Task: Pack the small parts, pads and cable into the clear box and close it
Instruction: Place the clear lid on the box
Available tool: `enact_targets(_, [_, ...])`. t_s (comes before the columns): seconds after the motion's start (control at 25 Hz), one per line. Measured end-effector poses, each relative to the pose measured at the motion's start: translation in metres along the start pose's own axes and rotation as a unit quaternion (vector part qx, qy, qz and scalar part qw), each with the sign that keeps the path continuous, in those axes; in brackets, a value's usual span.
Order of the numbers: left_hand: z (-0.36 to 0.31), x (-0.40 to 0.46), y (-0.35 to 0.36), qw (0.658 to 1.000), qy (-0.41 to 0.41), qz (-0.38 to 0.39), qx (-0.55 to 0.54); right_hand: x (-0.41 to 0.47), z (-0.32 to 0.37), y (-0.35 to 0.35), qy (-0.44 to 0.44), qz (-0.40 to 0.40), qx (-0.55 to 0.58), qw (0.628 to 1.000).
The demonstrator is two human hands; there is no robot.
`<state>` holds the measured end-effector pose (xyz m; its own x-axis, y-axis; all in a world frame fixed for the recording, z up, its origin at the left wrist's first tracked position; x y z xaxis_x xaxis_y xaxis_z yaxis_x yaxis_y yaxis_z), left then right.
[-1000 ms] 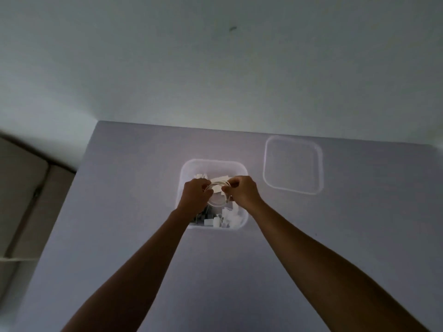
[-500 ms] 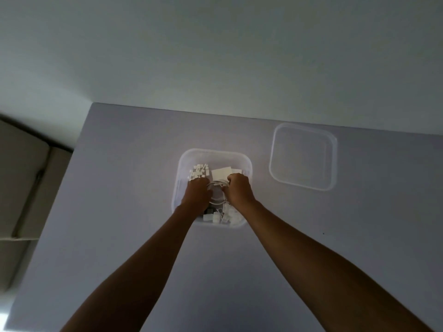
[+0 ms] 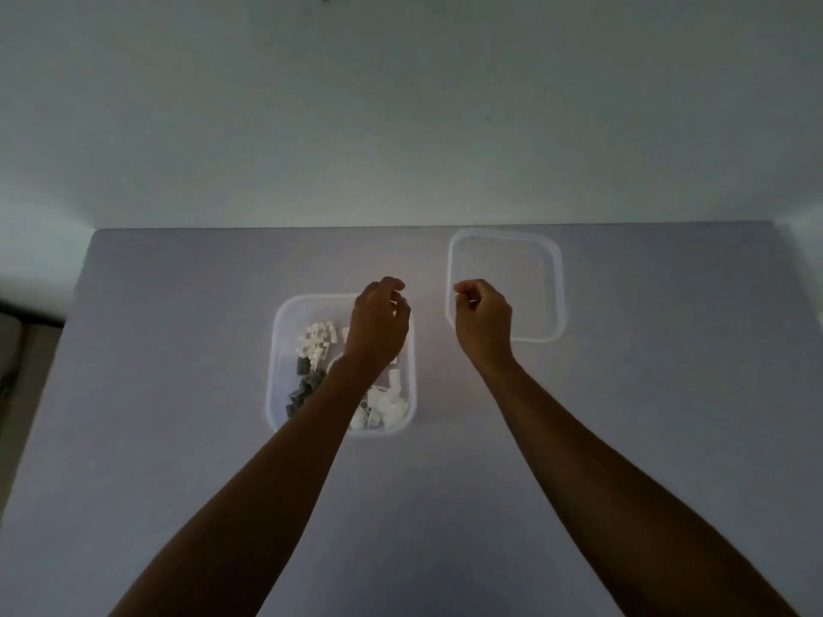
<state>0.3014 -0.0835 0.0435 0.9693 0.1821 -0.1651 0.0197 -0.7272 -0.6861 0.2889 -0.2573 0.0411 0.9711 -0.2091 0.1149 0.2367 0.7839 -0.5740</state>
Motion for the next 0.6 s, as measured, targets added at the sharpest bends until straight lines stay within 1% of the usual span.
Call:
enact_targets(0.08, [-0.028,0.008,0.035,0.999,0.007,0.047,-0.011,0.015,-0.036,-0.036,0.047,-0.028,-0.024,0.998])
enact_targets(0.12, [-0.036,0.013,0.054,0.997,-0.013,0.075,-0.008,0.022,-0.058,-0.050,0.073,-0.028,-0.039,0.996])
enact_targets(0.2, [-0.039,0.022,0.091,0.988,-0.087,0.128,0.024,0.030,-0.096,-0.069,0.120,-0.009,-0.071,0.990])
enact_targets(0.24, [-0.036,0.024,0.105,0.981,-0.125,0.145,0.045,0.032,-0.112,-0.076,0.144,0.007,-0.086,0.986])
enact_targets(0.32, [-0.032,0.030,0.129,0.968,-0.172,0.167,0.073,0.036,-0.143,-0.086,0.194,0.041,-0.115,0.973])
enact_targets(0.4, [-0.029,0.033,0.144,0.962,-0.190,0.179,0.086,0.038,-0.164,-0.085,0.210,0.089,-0.125,0.965])
enact_targets(0.48, [-0.027,0.033,0.153,0.960,-0.192,0.188,0.082,0.038,-0.173,-0.079,0.205,0.125,-0.119,0.963])
enact_targets(0.6, [-0.029,0.027,0.152,0.960,-0.201,0.188,0.050,0.034,-0.173,-0.079,0.210,0.123,-0.080,0.967])
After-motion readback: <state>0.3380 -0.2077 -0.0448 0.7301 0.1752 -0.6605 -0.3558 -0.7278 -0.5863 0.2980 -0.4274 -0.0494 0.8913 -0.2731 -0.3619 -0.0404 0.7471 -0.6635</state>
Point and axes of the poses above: each hand's wrist, its own x-axis towards the middle knuckle, its own y-axis out of the palm, z = x × y, the point moved 6 cm from there along x, towards the middle knuckle, and after that the axes turned 15 degrees about -y, right-handed, at the moved point
